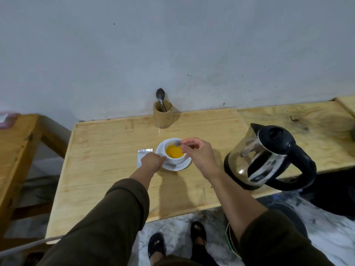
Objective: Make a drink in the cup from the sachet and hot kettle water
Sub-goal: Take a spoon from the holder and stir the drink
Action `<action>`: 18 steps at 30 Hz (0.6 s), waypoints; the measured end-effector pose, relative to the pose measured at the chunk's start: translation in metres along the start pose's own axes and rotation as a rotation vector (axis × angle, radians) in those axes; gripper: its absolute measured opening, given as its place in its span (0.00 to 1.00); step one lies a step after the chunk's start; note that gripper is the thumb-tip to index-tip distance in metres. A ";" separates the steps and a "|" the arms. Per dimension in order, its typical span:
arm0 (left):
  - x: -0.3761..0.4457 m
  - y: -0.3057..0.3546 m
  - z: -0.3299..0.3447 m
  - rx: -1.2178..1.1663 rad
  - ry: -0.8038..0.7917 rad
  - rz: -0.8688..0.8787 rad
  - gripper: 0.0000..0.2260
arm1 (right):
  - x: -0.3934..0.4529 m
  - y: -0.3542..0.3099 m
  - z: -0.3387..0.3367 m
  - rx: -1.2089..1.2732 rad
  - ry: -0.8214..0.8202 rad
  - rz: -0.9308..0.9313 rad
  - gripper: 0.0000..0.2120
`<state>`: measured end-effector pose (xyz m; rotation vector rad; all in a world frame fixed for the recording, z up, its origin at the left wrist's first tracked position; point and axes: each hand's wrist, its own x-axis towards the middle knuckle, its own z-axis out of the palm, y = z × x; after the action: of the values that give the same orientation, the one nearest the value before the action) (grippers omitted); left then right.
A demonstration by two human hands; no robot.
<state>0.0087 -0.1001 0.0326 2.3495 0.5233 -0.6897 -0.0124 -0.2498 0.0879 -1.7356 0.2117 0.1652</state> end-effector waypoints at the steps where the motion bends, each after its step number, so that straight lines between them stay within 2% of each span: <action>1: 0.000 0.000 0.000 -0.025 0.008 -0.020 0.22 | 0.000 0.000 0.000 -0.085 0.019 -0.052 0.02; 7: 0.002 0.000 0.002 -0.145 0.009 -0.087 0.20 | 0.009 0.003 -0.002 -0.442 0.121 -0.234 0.15; 12: 0.001 0.001 0.003 -0.200 0.008 -0.125 0.19 | 0.020 0.008 -0.003 -0.609 0.074 -0.374 0.05; 18: -0.003 0.005 0.004 -0.200 0.036 -0.160 0.21 | 0.038 0.022 -0.002 -0.771 -0.019 -0.417 0.08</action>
<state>0.0081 -0.1068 0.0343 2.1530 0.7666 -0.6370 0.0195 -0.2570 0.0588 -2.4960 -0.2708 -0.0576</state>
